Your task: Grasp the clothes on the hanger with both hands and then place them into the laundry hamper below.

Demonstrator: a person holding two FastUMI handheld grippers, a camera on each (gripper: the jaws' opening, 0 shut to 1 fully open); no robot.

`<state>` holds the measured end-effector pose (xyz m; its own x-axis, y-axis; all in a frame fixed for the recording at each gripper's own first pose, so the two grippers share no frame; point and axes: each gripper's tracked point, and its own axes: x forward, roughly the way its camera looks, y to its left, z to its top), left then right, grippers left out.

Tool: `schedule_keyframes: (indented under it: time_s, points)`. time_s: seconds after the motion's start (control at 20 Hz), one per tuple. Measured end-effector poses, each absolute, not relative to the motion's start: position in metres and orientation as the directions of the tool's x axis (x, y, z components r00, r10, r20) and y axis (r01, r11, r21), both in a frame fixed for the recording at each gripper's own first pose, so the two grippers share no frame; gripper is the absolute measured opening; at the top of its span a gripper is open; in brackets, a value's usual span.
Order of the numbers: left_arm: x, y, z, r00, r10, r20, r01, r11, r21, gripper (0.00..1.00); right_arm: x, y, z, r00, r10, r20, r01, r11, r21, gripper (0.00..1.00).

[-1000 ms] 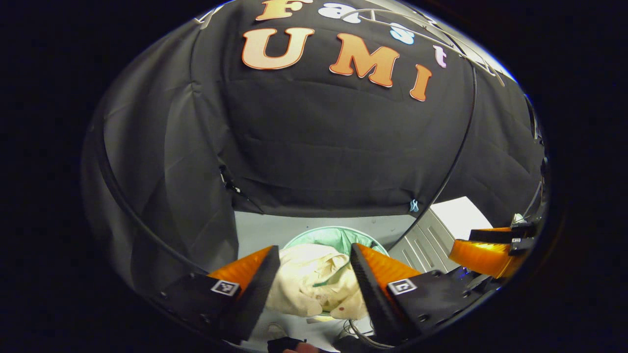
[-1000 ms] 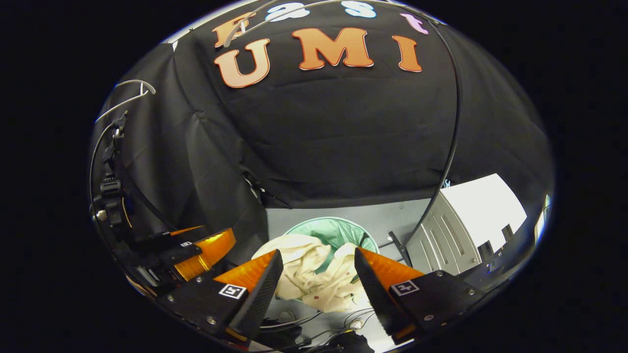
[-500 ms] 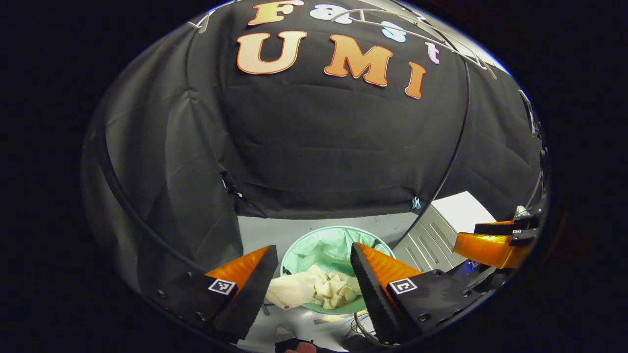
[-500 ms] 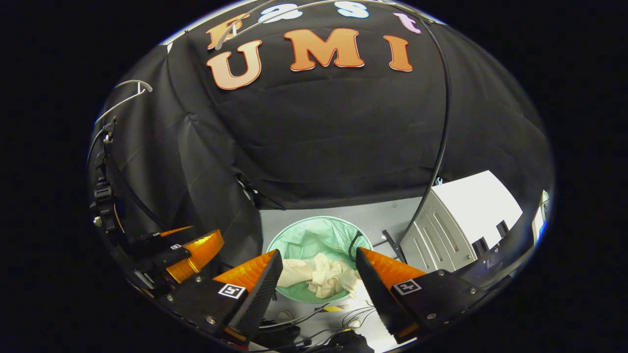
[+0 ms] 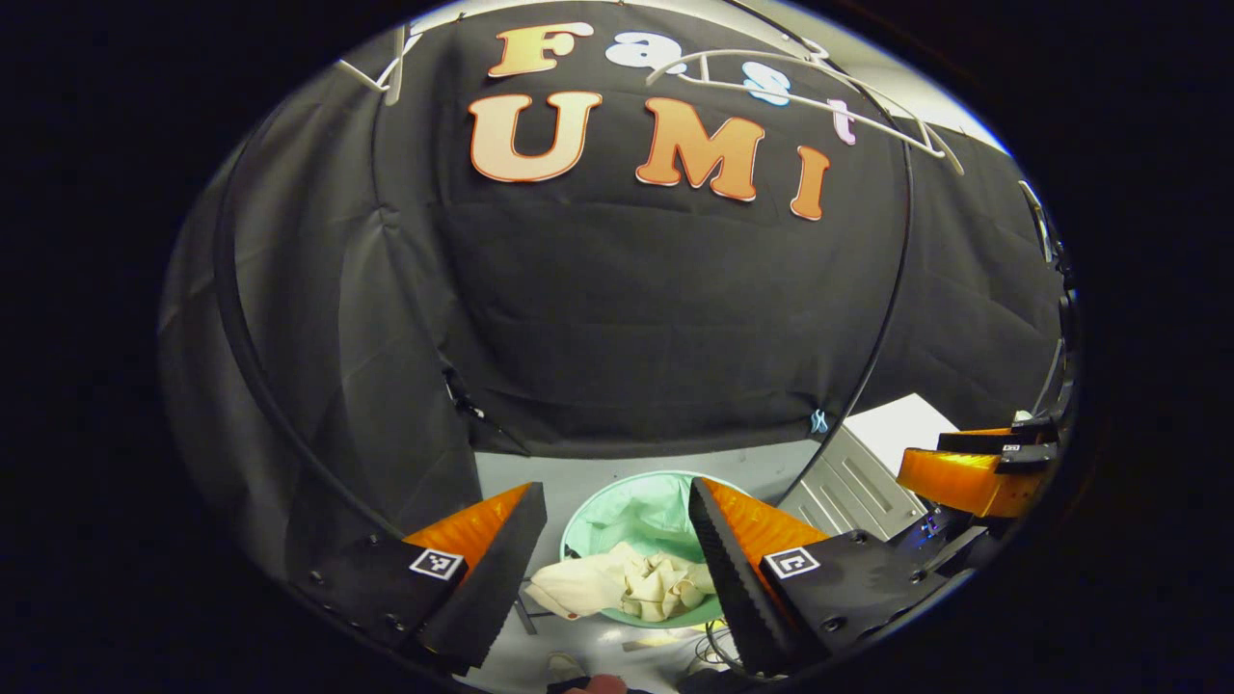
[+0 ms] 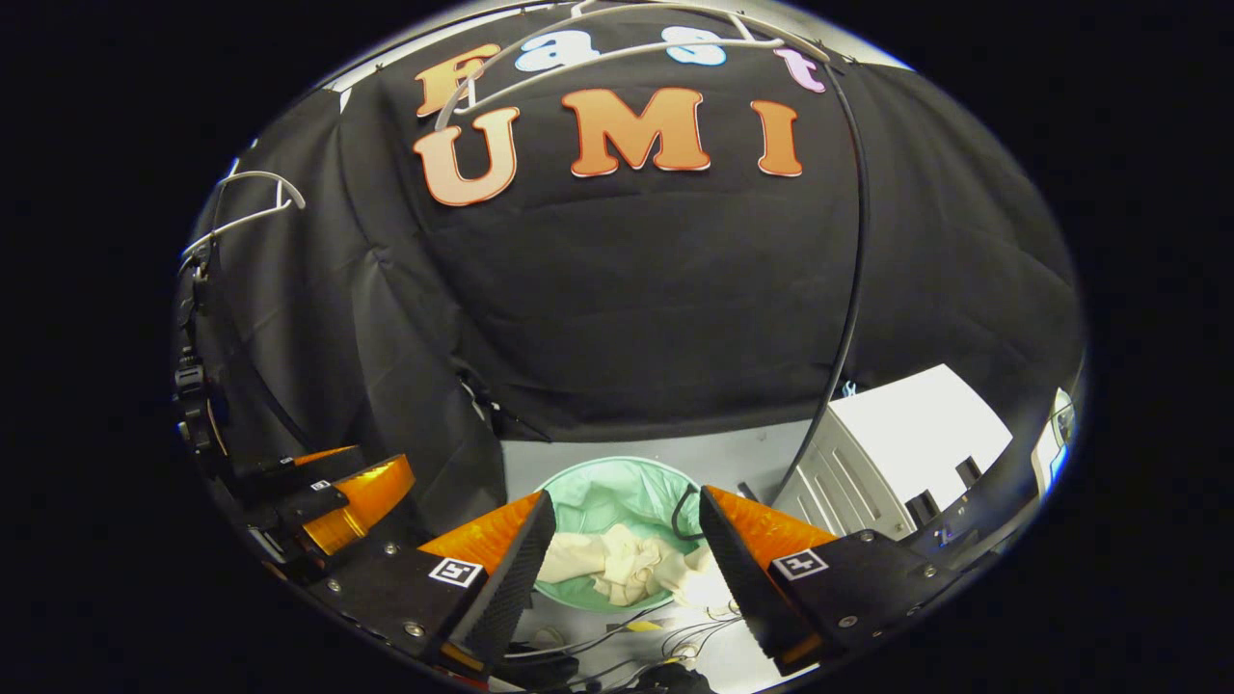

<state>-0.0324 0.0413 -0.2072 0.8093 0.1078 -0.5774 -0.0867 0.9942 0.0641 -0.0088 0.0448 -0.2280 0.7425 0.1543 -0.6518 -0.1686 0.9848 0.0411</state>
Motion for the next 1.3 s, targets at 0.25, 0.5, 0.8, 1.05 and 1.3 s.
schedule_keyframes:
  time_s: [0.25, 0.5, 0.8, 1.05, 1.3]
  points:
    - [-0.020, 0.040, -0.151, 0.881, 0.116, -0.459, -0.081, 0.992, 0.095, 1.00, 0.002, 0.042, -0.174, 0.813, 0.157, -0.561, -0.181, 0.983, 0.013, 0.94]
    - [-0.007, 0.035, -0.103, 0.929, 0.110, -0.353, -0.087, 0.993, 0.081, 1.00, 0.012, 0.040, -0.111, 0.878, 0.161, -0.450, -0.188, 0.982, -0.015, 0.94]
    - [0.005, 0.032, -0.049, 0.968, 0.105, -0.230, -0.089, 0.993, 0.080, 0.97, 0.023, 0.038, -0.053, 0.932, 0.169, -0.321, -0.183, 0.983, -0.014, 0.93]
    - [0.009, 0.027, -0.015, 0.985, 0.088, -0.147, -0.079, 0.995, 0.067, 0.97, 0.025, 0.025, -0.020, 0.959, 0.169, -0.229, -0.177, 0.984, -0.016, 0.93]
    - [0.011, 0.022, 0.002, 0.992, 0.075, -0.098, -0.069, 0.996, 0.059, 1.00, 0.024, 0.010, 0.003, 0.972, 0.153, -0.179, -0.157, 0.988, -0.004, 0.93]
